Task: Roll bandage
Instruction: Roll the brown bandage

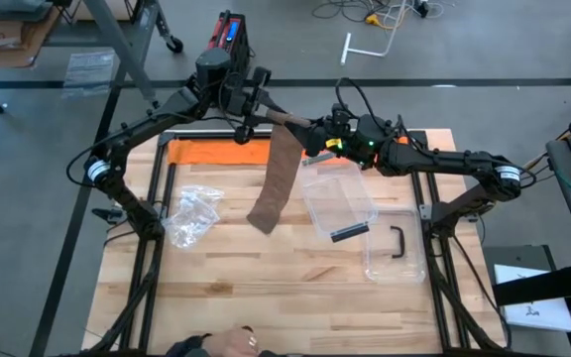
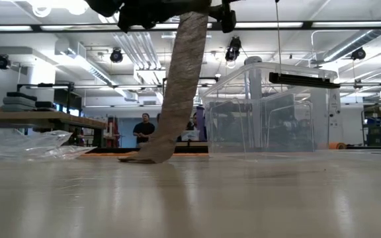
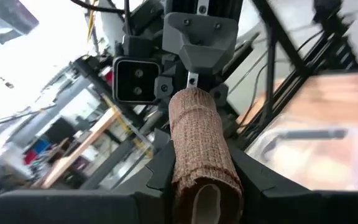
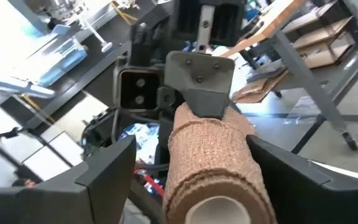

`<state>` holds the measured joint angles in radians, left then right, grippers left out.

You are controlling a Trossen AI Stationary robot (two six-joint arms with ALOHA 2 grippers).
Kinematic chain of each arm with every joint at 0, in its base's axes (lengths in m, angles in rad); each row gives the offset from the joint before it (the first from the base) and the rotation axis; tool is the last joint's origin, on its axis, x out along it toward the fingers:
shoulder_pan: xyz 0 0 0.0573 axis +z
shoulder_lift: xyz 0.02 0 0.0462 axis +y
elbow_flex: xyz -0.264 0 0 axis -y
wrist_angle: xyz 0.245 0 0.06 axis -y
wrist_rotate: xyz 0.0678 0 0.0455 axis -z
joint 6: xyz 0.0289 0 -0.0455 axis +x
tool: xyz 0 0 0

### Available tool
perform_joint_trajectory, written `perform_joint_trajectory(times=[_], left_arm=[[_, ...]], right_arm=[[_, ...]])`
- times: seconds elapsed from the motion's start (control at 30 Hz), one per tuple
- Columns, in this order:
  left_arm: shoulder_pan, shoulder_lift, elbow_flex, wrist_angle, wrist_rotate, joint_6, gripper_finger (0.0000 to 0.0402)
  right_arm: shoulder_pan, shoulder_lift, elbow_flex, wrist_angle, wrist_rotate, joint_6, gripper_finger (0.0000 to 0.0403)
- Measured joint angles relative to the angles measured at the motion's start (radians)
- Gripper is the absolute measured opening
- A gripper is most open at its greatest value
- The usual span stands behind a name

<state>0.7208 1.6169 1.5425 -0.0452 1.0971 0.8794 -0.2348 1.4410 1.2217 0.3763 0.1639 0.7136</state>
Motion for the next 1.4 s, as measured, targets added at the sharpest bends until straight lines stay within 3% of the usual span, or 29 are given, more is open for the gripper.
perform_joint_trajectory(times=[0.3, 0.57, 0.8, 1.07, 1.4], left_arm=[[-0.001, -0.002, -0.011, -0.015, -0.028, 0.212, 0.0089], [-0.001, -0.002, -0.011, -0.012, -0.03, 0.21, 0.0099], [0.0, -0.002, -0.013, -0.016, -0.046, 0.022, 0.0161], [0.001, -0.006, -0.014, -0.014, -0.06, -0.337, 0.0236], [0.002, -0.008, -0.014, -0.022, -0.049, -0.671, 0.0229]], right_arm=[[-0.002, 0.0, -0.002, -0.01, 0.011, 0.008, 0.0237], [-0.002, 0.0, -0.002, -0.017, 0.018, -0.037, 0.0172], [-0.001, 0.0, -0.002, -0.026, 0.021, -0.161, 0.0122], [0.002, 0.0, 0.001, -0.02, 0.005, -0.311, 0.0119], [0.002, -0.002, 0.003, -0.026, 0.012, -0.459, 0.0116]])
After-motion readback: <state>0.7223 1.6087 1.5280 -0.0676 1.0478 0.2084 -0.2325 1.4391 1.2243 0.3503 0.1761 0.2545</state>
